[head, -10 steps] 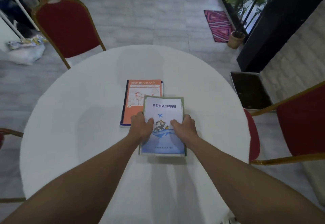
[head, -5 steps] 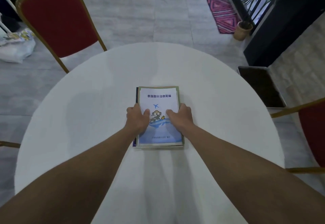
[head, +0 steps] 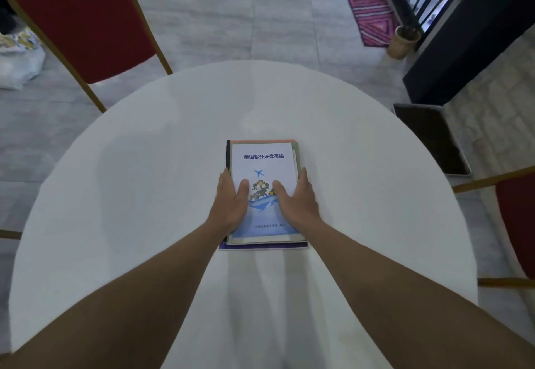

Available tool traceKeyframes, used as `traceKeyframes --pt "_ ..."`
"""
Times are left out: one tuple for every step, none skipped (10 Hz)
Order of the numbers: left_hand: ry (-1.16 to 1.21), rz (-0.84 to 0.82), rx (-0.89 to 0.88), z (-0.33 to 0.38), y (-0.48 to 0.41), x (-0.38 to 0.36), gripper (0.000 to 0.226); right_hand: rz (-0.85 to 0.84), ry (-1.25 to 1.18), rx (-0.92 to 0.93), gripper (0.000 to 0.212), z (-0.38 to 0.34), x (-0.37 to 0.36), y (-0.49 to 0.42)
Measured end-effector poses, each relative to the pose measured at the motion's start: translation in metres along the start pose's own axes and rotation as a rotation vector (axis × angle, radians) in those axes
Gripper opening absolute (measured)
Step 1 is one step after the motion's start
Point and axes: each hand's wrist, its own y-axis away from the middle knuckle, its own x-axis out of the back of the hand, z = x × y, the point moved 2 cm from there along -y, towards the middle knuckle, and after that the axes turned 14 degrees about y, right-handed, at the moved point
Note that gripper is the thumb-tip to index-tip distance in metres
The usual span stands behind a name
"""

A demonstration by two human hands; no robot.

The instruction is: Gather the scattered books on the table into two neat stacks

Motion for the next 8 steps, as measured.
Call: traceKeyframes --pt "0.001 0.001 0.021 -0.001 0.001 0.0 0.044 0.013 0.007 -0.003 0.091 0.0 0.001 0.001" --pt "-0.018 0.01 0.033 0.0 0.002 -0.002 0.043 0.006 0.007 0.0 0.088 0.001 0.002 0.003" --pt "-0.01 0.004 0.016 -0.001 0.005 -0.004 0.041 0.019 -0.001 -0.006 0.084 0.004 0.003 0.006" --pt "-0.015 -0.007 -0.003 -0.001 0.006 -0.005 0.039 0.037 0.002 -0.005 0.08 0.005 0.003 0.008" --pt "-0.016 -0.028 -0.005 -0.002 0.004 -0.005 0.041 0.049 0.004 0.001 0.079 0.005 0.002 0.008" --pt "-0.063 -0.056 0.025 0.005 0.006 -0.002 0.042 -0.002 -0.029 0.0 0.082 0.005 0.005 0.007" --pt "-0.234 -0.064 0.075 0.014 0.001 0.001 0.055 -0.04 -0.109 0.02 0.091 0.004 0.013 0.008" --pt "-0.398 -0.03 0.065 0.038 0.006 0.005 0.063 -0.019 -0.056 0.065 0.093 0.003 0.026 0.013"
